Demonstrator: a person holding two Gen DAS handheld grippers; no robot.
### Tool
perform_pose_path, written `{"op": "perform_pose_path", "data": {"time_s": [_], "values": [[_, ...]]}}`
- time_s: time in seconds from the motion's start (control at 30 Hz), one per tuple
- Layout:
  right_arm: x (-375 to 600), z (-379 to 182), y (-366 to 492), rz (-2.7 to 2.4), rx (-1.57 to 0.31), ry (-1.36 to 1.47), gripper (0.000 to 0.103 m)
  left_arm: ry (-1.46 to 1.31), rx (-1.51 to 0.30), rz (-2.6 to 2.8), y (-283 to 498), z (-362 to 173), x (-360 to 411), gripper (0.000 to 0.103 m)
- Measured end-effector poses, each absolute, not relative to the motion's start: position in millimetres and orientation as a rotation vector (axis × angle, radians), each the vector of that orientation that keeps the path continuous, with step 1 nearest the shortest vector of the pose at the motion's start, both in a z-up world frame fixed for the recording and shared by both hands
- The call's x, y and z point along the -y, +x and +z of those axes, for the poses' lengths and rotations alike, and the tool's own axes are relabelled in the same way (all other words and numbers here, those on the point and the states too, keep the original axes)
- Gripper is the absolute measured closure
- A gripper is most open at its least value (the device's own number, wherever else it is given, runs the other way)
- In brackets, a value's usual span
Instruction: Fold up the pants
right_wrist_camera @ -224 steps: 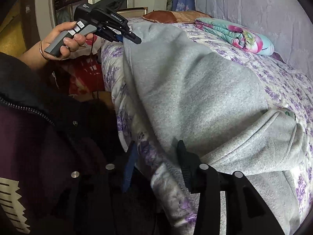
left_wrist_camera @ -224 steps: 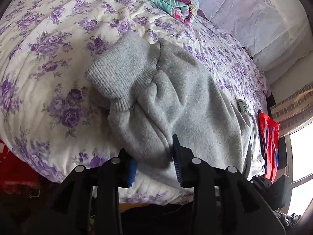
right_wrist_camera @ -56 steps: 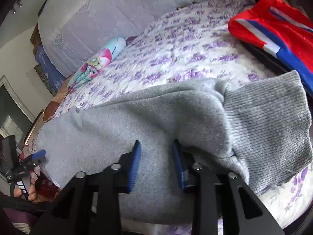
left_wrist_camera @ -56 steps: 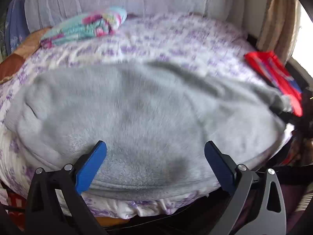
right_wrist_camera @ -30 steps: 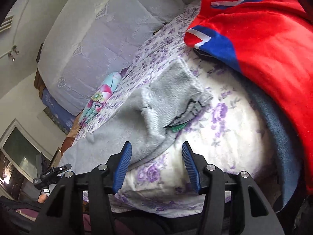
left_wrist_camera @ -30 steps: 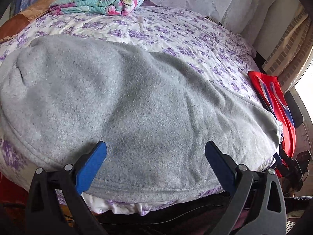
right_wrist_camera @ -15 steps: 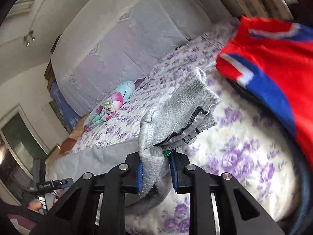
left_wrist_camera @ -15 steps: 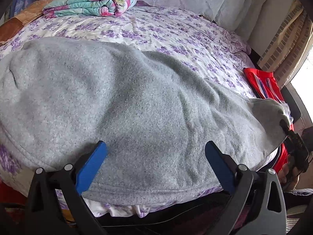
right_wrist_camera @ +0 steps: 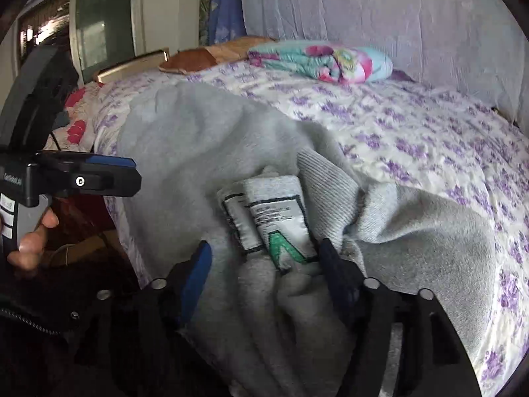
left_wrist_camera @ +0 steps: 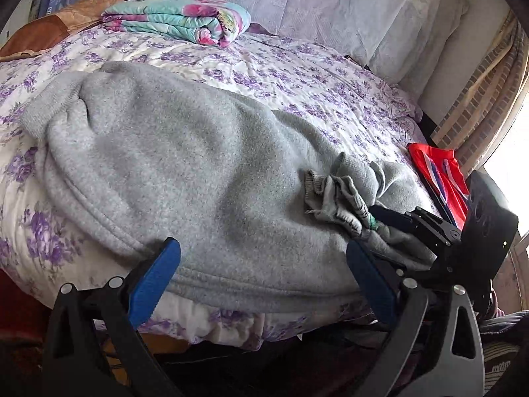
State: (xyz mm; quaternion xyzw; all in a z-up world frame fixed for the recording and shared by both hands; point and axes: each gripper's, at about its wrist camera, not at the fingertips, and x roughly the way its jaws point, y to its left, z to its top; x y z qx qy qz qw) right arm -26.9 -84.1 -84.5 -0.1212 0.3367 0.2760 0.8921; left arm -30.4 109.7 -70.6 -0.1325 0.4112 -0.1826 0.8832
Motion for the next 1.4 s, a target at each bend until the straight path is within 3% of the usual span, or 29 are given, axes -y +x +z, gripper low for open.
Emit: {"op": "perform_pose_path", "data": {"time_s": [0.17,0.3,0.5,0.6,0.7,0.8,1.4], "values": [[105,-44,-49,0.733,-0.646,-0.109,0.028,-0.252,-0.852,-0.372,-34,-69,-115,0.005],[114,-20,-47,0.718,-0.629,-0.08,0.04,-0.274,-0.851,-0.374,-32,-70,-119,0.005],[90,-47,-13,0.661,-0.768,-0.2,0.06,-0.279,-0.852,-0.36,-36,-71,-118,0.005],[84,-64,-4,0.649,-0.82,-0.236,0.062,-0.277,-0.856,-0.36,-37,-71,-118,0.005],[92,-61,-4,0.688,-0.809,-0.18,0.083,-0.285,-0.86,-0.361,-37,-72,-119,0.005],[101,-56,-3,0.722,-0.79,-0.14,0.094,-0.284,-0.86,-0.361,-37,-72,-119,0.005],[90,-36,-7,0.783,-0.76,-0.136,0.094,-0.298,-0.857,-0.359,-37,-76,-121,0.005]]}}
